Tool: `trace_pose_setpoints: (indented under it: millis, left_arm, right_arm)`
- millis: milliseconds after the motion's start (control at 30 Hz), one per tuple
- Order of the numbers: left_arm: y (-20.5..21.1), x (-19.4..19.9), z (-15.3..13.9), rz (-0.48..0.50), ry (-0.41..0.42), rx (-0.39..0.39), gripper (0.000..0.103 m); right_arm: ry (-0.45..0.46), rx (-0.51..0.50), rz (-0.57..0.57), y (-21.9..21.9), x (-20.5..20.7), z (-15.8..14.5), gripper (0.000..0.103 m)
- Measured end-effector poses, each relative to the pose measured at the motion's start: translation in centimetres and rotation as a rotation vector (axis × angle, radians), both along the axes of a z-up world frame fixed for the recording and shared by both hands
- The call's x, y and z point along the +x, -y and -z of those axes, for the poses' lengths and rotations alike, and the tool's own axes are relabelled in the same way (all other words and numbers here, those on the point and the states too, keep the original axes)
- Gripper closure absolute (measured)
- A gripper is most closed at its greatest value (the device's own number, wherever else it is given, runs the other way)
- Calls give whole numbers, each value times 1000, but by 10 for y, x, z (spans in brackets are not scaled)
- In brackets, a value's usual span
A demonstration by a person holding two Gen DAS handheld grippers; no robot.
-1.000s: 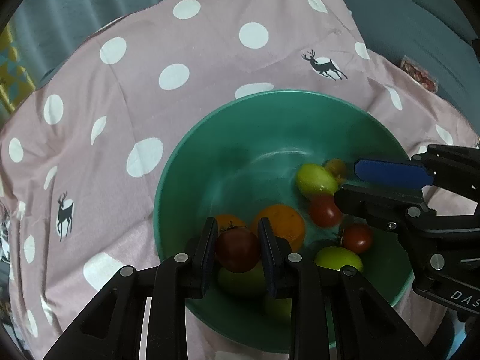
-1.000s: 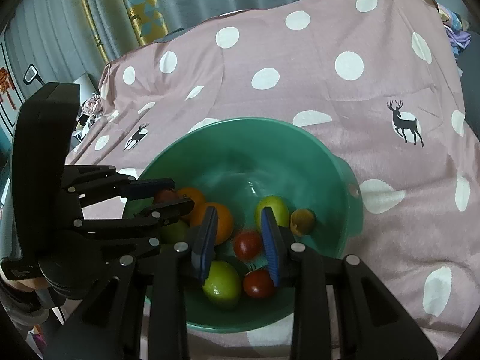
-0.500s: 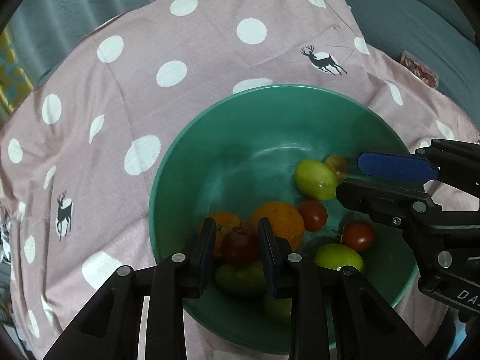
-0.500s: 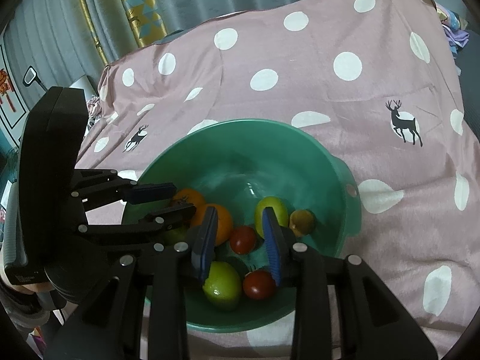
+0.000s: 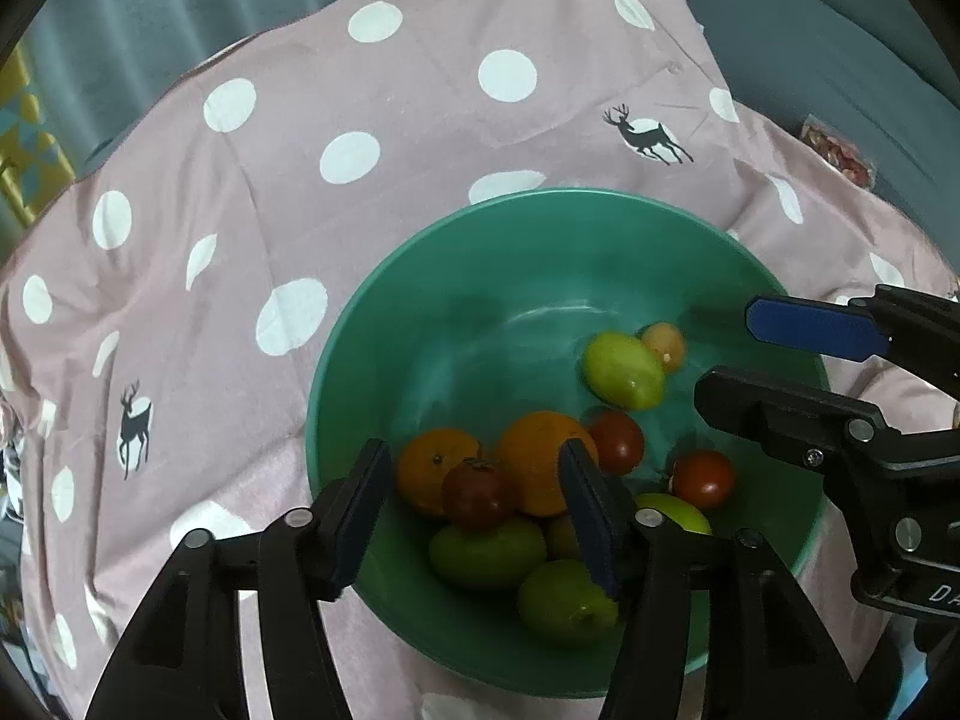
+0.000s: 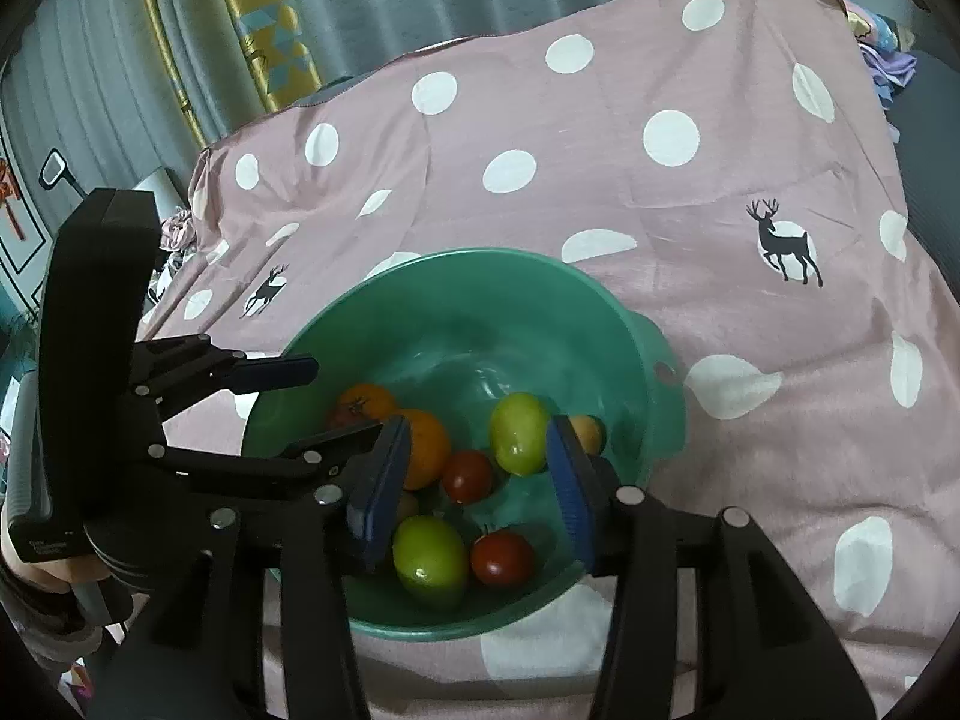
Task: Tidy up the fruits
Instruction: 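Lower both tomatoes into the bowl among the fruits, then open both tools and withdraw them from the bowl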
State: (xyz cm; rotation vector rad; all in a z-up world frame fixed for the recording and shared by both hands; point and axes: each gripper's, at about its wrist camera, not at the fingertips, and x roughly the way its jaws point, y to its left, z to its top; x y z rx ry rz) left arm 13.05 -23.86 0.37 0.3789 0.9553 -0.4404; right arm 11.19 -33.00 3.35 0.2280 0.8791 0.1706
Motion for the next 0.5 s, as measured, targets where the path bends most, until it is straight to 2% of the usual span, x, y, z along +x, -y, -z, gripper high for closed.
trace_pose_setpoints:
  millis: [100, 333, 400, 500]
  left_arm:
    - [-2, -2, -4, -10, 17, -9, 22]
    - [-8, -5, -7, -29, 18, -8, 17]
    - [-10, -7, -9, -40, 20, -10, 10]
    - [-12, -10, -13, -52, 25, -14, 7]
  right_arm:
    - [7, 4, 10, 1, -2, -2, 47]
    - [26, 6, 42, 6, -7, -9, 29]
    - [24, 6, 47, 7, -7, -11, 23]
    - [8, -5, 41, 6, -7, -11, 12]
